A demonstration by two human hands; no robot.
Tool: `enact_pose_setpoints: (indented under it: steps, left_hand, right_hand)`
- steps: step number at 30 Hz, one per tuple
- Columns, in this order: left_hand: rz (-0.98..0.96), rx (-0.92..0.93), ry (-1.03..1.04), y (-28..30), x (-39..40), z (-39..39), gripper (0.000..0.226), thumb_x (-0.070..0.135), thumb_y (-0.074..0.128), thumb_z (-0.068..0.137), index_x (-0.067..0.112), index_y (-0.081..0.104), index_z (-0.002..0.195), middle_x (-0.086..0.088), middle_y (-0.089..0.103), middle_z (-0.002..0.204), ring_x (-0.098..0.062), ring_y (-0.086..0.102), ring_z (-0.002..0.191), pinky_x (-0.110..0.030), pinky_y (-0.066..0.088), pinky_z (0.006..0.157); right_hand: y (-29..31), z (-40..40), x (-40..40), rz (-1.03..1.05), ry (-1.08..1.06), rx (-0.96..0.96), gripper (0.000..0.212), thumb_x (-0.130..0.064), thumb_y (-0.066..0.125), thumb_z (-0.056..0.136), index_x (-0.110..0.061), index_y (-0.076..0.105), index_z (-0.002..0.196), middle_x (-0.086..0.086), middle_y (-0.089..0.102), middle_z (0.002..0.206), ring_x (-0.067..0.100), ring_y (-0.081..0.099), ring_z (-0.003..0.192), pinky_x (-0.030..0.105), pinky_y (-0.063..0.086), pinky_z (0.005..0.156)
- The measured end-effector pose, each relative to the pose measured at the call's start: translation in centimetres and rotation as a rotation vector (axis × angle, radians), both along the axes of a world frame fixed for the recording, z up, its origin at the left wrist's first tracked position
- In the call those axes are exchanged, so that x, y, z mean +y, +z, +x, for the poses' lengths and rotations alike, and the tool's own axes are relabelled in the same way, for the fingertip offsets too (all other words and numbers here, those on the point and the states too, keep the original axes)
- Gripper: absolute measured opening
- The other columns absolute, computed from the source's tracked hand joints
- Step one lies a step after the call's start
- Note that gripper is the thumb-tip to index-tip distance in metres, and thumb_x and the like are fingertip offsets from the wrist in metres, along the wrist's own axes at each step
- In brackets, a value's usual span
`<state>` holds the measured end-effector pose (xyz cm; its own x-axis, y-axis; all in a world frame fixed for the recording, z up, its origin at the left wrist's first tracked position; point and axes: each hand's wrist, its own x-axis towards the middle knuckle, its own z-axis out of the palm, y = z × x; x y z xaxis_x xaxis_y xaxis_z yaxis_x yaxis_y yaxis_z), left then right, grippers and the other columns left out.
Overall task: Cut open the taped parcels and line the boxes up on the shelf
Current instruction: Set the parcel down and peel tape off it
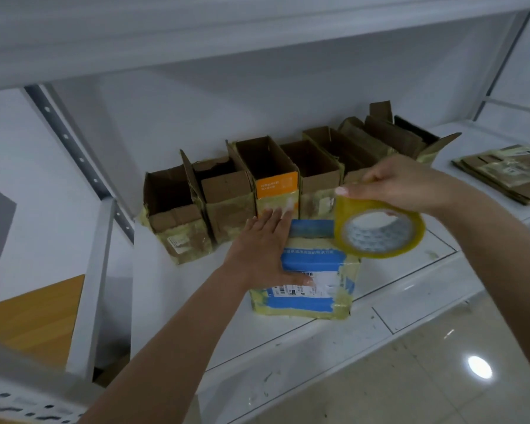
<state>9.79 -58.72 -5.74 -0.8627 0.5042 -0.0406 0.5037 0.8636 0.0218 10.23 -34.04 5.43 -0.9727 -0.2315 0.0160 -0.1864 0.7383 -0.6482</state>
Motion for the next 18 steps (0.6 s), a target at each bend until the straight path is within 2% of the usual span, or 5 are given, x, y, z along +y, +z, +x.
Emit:
enact_pose_setpoints:
  steps: [3, 8, 11, 16, 18]
  left_hand:
    - [-0.028, 0.004, -0.006, 0.0, 0.1, -0.3, 0.128, 0.093, 0.035, 0.062, 0.019, -0.016, 0.154, -0.007, -0.008, 0.164, -0.023, -0.005, 0.151, -0.046, 0.005, 0.123]
    - [-0.074, 0.016, -0.016, -0.2, 0.1, -0.5, 0.130, 0.097, 0.014, 0.052, 0.021, -0.016, 0.154, -0.007, -0.010, 0.164, -0.023, -0.006, 0.151, -0.043, 0.003, 0.122]
    - [-0.085, 0.014, -0.013, -0.3, 0.2, -0.7, 0.131, 0.098, 0.011, 0.051, 0.022, -0.015, 0.154, -0.007, -0.010, 0.164, -0.023, -0.006, 0.151, -0.042, 0.002, 0.121]
    - [-0.106, -0.002, 0.006, 0.1, 0.4, -0.7, 0.127, 0.095, 0.021, 0.057, 0.022, -0.016, 0.154, -0.007, -0.011, 0.164, -0.022, -0.007, 0.151, -0.041, 0.000, 0.121]
    - [-0.002, -0.028, 0.006, 0.7, 0.2, -0.2, 0.122, 0.092, 0.024, 0.062, 0.021, -0.013, 0.155, -0.005, -0.010, 0.164, -0.018, -0.008, 0.151, -0.040, 0.000, 0.122]
  right_hand:
    - [-1.1, 0.3, 2.7, 0.159, -0.080, -0.086, 0.068, -0.082, 0.060, 0.049, -0.014, 0.051, 0.051, 0.001, 0.047, 0.045, 0.012, 0.047, 0.043, 0.028, 0.040, 0.058]
    - [-6.5, 0.3, 4.2, 0.122, -0.182, -0.166, 0.057, -0.058, 0.074, 0.074, -0.006, 0.061, 0.055, 0.002, 0.051, 0.045, 0.012, 0.050, 0.043, 0.029, 0.043, 0.063]
    - [-8.9, 0.2, 3.9, 0.043, -0.247, -0.205, 0.064, -0.057, 0.076, 0.074, 0.006, 0.068, 0.067, 0.007, 0.055, 0.051, 0.018, 0.054, 0.051, 0.030, 0.043, 0.062]
    - [-10.2, 0.5, 3.4, 0.041, -0.295, -0.153, 0.057, -0.061, 0.073, 0.075, -0.010, 0.061, 0.051, 0.000, 0.053, 0.044, 0.020, 0.056, 0.052, 0.031, 0.044, 0.062]
    - [-10.7, 0.9, 3.3, 0.016, -0.326, -0.117, 0.057, -0.061, 0.071, 0.077, -0.014, 0.059, 0.046, -0.006, 0.051, 0.039, 0.019, 0.055, 0.055, 0.032, 0.041, 0.062]
